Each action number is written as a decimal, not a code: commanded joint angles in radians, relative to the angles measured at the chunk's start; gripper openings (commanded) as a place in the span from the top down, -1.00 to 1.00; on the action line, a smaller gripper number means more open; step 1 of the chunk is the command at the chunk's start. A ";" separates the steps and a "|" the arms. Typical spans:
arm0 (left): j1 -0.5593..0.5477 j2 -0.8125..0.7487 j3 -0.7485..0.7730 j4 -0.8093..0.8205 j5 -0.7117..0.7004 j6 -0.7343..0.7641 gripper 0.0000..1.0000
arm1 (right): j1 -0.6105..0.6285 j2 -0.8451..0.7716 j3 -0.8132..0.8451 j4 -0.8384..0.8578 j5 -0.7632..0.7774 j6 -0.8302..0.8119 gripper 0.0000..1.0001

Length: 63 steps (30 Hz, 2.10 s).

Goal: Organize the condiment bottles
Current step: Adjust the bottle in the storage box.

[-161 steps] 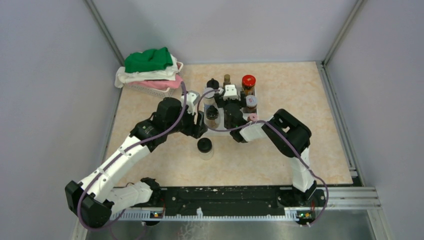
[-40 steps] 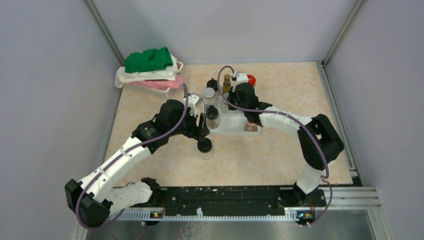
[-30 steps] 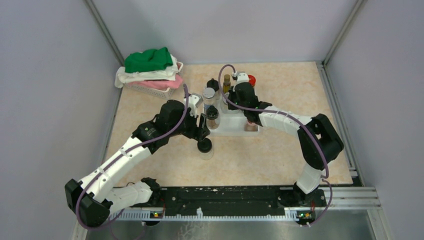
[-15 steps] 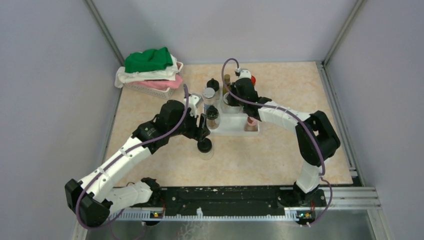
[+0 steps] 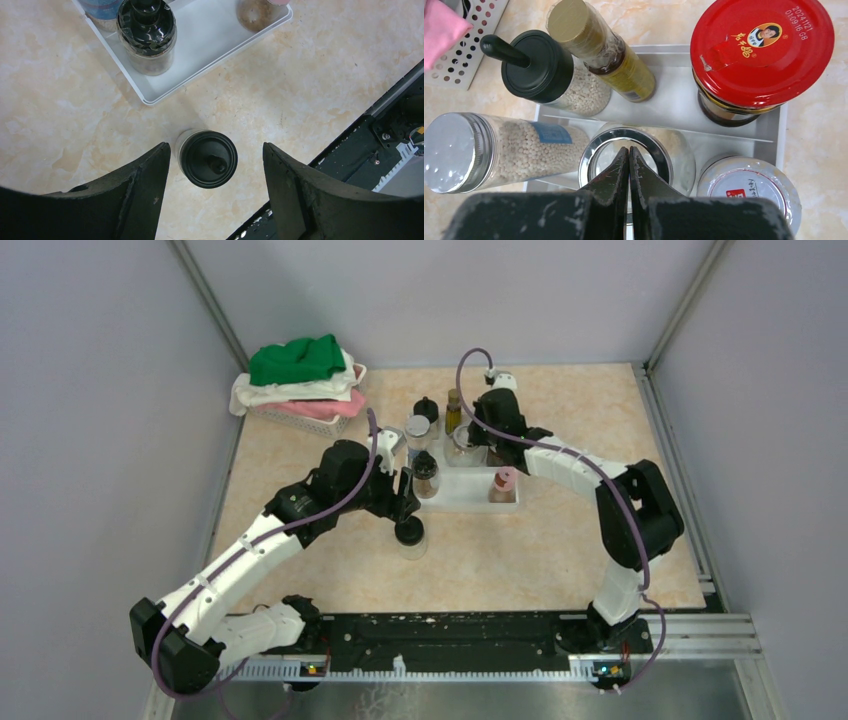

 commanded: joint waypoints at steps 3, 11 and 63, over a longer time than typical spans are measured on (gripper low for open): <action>-0.007 -0.002 0.013 0.039 -0.006 0.002 -0.49 | -0.018 0.035 -0.053 -0.227 0.030 -0.056 1.00; -0.006 -0.005 0.020 0.032 -0.010 0.001 -0.49 | -0.014 0.035 0.020 -0.251 -0.002 -0.098 1.00; -0.011 -0.022 -0.044 0.061 -0.073 0.036 -0.64 | 0.250 -0.393 -0.029 -0.312 0.012 -0.156 0.16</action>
